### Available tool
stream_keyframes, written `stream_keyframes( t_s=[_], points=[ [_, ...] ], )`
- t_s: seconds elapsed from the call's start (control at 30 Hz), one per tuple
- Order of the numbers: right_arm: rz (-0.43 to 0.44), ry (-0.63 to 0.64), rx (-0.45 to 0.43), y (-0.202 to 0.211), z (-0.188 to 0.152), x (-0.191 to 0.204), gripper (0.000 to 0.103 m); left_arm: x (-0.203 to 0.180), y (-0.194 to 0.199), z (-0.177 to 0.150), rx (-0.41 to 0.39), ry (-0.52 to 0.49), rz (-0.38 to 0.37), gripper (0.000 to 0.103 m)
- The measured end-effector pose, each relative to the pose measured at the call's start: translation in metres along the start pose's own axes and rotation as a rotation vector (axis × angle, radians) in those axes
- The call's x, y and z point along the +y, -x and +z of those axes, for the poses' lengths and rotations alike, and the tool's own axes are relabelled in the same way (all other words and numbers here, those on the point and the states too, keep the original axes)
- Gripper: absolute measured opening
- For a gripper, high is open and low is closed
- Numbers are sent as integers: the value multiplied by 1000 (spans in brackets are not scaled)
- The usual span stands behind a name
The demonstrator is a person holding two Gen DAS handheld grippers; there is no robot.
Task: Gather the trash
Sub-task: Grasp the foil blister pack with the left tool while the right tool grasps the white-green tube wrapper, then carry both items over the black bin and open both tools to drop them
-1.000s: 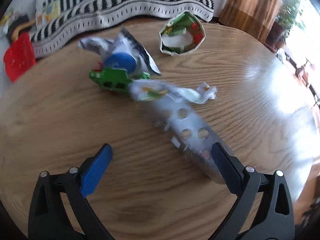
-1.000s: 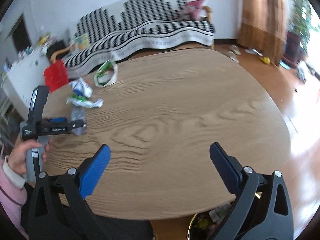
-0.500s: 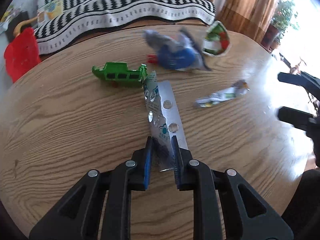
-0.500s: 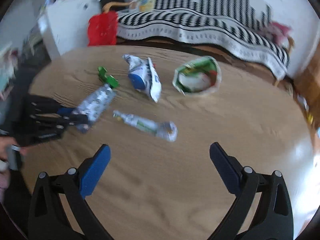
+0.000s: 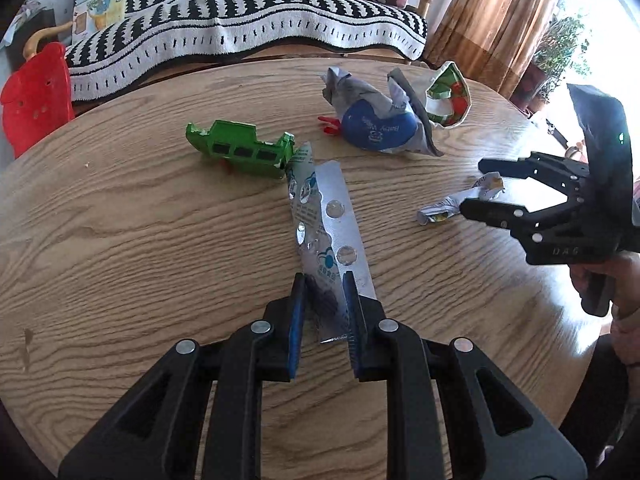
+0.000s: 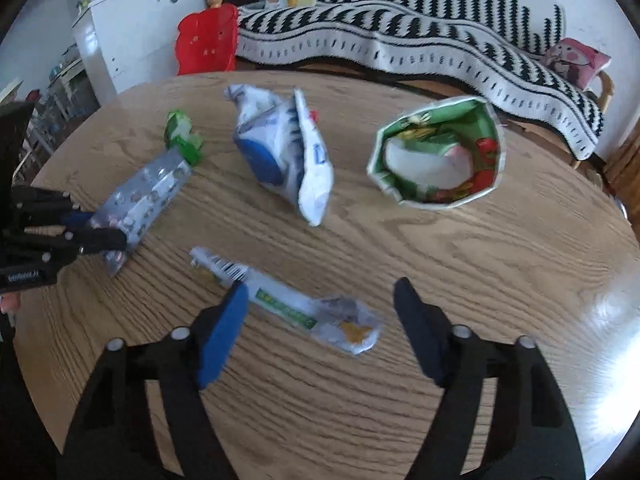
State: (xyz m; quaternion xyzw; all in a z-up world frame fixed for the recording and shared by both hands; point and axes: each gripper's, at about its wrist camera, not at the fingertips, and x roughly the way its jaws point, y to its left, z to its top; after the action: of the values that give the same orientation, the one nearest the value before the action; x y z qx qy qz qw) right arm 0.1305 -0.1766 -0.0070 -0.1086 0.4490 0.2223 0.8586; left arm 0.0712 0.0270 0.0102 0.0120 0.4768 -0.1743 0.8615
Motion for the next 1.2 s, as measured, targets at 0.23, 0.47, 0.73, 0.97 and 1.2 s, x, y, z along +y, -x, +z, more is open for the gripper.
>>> stream_keyframes(
  t_s=[0.23, 0.47, 0.73, 0.97, 1.2],
  points=[
    [18, 86, 26, 2, -7, 22, 60, 3, 2, -1, 3, -1, 23, 18],
    [73, 83, 41, 8, -15, 43, 51, 5, 4, -4, 8, 15, 23, 18],
    [41, 61, 26, 2, -8, 51, 20, 4, 3, -3, -3, 28, 7, 18],
    [-5, -7, -44, 23, -7, 41, 19, 8, 15, -5, -38, 40, 3, 18],
    [-31, -82, -25, 25, -15, 18, 19, 12, 14, -5, -30, 53, 13, 18]
  ],
)
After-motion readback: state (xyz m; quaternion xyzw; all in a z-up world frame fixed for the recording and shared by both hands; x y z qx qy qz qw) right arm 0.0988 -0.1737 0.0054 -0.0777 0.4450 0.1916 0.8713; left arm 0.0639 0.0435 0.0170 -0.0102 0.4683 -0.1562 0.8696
